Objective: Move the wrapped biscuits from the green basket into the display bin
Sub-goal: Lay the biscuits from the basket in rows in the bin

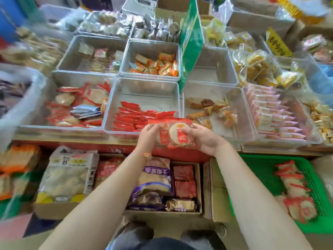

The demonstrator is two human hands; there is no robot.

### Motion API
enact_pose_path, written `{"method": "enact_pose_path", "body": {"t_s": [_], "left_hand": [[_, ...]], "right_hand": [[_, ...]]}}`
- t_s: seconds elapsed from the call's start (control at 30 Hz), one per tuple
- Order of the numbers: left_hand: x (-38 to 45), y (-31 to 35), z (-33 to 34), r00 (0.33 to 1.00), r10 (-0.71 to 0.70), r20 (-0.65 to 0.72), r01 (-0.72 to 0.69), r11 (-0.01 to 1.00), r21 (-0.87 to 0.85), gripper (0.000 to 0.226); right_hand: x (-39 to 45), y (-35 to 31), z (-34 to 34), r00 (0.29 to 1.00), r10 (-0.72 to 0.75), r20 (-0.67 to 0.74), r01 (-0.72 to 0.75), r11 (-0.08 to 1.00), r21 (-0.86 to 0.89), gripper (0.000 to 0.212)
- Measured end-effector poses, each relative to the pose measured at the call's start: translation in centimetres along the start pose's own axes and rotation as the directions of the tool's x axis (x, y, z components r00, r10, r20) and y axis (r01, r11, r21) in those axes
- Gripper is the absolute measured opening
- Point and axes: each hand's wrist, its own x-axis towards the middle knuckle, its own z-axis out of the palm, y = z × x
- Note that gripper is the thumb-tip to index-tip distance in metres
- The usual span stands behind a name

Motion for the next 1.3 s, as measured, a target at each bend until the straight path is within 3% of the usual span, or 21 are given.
{"method": "enact_pose_path", "body": {"t_s": [0.1,0.2,0.27,0.37,0.47,0.67,0.73,0.87,1.03,1.3], "left_hand": [[2.1,3.2,-5.2,0.993,0.056,-0.107,-0.06,0.998,-0.033,0.007],[4.3,6.1,-8.2,0.973,0.18,-0.146,-0.172,0.983,0.065,0.01],[6.2,7.3,-9.3,0.956,0.261,-0.133,-0.246,0.961,0.123,0.014],[8.6,8.0,-10.1,0.929,0.35,-0.122,-0.313,0.917,0.247,0.021],[10.5,8.0,-10.2,0.911,0.399,-0.1,-0.331,0.856,0.398,0.017],[16.2,6.8,-9.6,0.861,0.506,-0.055,-0.36,0.683,0.636,0.013],[17.7,6.3,-9.2,0.858,0.513,-0.023,-0.38,0.665,0.643,0.013],[19.6,5.2,-8.9,0.843,0.537,0.033,-0.403,0.589,0.701,0.018],[21.3,3.8,-8.4,0.848,0.519,0.106,-0.42,0.537,0.731,0.021],[23.0,3.3,-5.9,0.833,0.512,0.211,-0.447,0.396,0.802,0.021]], "right_hand": [[1.9,-1.6,5.0,0.993,-0.024,-0.119,0.039,0.992,0.123,0.021],[3.7,-2.9,7.2,0.968,-0.058,-0.245,0.101,0.982,0.163,0.008],[5.0,-3.7,7.9,0.929,-0.09,-0.359,0.123,0.99,0.069,0.004],[7.8,-4.6,7.9,0.861,-0.201,-0.467,0.145,0.977,-0.155,0.013],[10.8,-5.5,8.1,0.782,-0.383,-0.491,0.224,0.909,-0.351,0.022],[17.9,-5.9,7.6,0.673,-0.595,-0.44,0.165,0.7,-0.694,0.026],[20.0,-5.4,7.9,0.691,-0.602,-0.401,0.117,0.64,-0.759,0.032],[23.3,-3.2,8.4,0.8,-0.498,-0.335,-0.013,0.545,-0.838,0.034],[24.6,-2.0,8.6,0.951,-0.22,-0.219,-0.077,0.517,-0.853,0.043],[22.9,-3.8,6.1,0.872,-0.396,-0.287,0.017,0.612,-0.791,0.031]]}}
